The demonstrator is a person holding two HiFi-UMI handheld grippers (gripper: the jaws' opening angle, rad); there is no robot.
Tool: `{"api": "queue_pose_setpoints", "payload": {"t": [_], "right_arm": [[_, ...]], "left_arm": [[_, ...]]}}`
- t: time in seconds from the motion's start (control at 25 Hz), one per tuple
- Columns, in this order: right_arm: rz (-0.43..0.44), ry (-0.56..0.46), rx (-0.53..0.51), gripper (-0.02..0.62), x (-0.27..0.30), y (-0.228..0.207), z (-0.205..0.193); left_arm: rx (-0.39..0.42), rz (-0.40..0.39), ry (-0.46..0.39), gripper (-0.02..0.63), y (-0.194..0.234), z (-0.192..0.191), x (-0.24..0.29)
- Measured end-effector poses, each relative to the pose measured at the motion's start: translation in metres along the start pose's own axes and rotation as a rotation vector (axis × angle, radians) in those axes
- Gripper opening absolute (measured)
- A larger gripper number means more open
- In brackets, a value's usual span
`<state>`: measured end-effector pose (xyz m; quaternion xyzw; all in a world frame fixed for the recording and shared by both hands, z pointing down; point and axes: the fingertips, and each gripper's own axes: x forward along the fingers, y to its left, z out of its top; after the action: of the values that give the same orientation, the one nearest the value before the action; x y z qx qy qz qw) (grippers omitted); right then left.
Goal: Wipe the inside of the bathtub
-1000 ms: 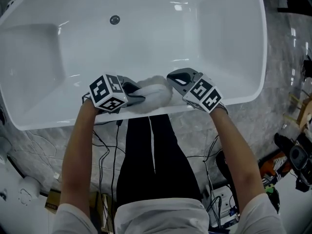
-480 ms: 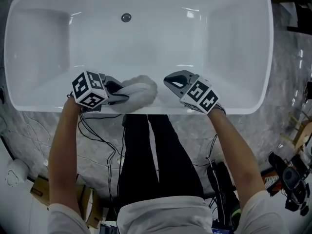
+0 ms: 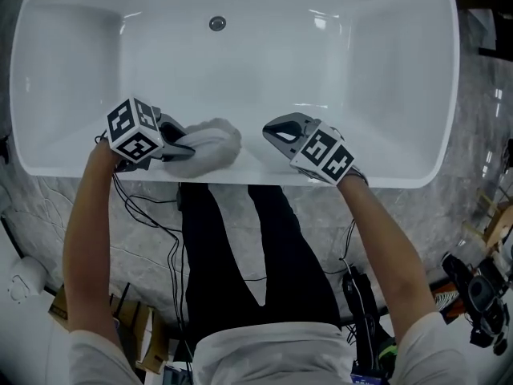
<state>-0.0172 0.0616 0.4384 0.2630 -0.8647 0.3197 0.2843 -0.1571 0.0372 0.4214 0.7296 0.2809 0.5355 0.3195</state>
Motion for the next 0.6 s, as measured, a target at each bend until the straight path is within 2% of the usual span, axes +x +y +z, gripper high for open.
{"api": "queue_pose_setpoints", "payload": {"t": [0.36,0.6], "right_arm": [[-0.07,0.033,0.056,0.02,0.037,-0.018,0.004],[-0.091,0.059,0.076,0.018,0.072,-0.029,-0.001]], "left_arm": [[0.062,-0.112,0.093,0.1,0.051,-0.017,0.011],[0.107,-0.175,0.12,0.1,0.087,-0.015,0.036]]}}
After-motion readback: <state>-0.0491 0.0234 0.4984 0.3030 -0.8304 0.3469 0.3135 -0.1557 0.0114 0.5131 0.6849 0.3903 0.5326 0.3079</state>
